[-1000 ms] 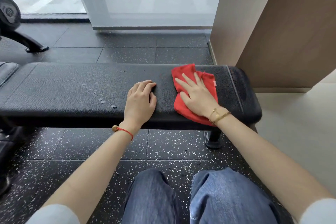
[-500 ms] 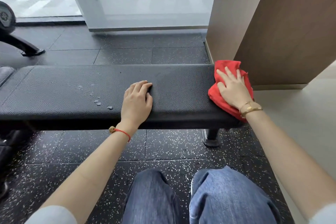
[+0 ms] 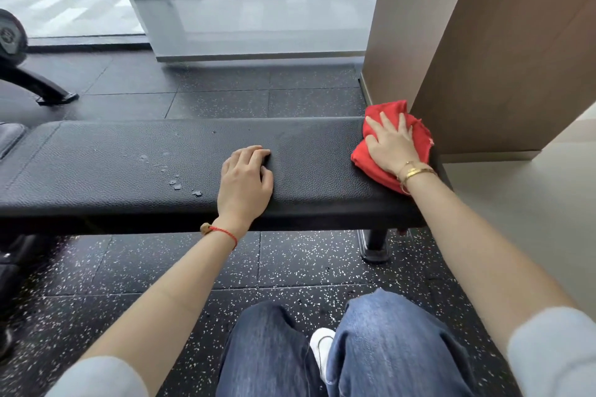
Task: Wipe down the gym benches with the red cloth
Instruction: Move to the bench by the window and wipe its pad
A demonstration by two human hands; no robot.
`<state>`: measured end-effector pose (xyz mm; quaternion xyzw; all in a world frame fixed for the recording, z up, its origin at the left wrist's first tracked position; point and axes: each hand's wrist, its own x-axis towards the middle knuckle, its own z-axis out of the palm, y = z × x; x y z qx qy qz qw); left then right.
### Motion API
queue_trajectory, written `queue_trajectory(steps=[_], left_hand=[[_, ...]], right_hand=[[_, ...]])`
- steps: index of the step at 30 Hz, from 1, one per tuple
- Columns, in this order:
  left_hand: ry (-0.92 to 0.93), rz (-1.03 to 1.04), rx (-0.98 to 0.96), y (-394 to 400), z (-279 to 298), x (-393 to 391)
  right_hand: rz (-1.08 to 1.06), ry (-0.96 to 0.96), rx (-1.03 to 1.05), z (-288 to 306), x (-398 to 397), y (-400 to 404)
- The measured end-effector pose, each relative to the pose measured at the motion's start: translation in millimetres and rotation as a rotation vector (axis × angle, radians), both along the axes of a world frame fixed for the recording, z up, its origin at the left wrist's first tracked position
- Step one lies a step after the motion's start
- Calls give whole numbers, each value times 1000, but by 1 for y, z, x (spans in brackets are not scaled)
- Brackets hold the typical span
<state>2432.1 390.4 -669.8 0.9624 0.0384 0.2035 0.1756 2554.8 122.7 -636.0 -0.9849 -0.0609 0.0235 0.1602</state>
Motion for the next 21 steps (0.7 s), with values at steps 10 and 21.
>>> queue_trajectory(steps=[10,21], left_hand=[[6,-8,4,0,3,-2],[19,8,41,-3,5,-1]], right_hand=[[451,-86,86,-12,-51,61],[480,-13,58,-2,2,123]])
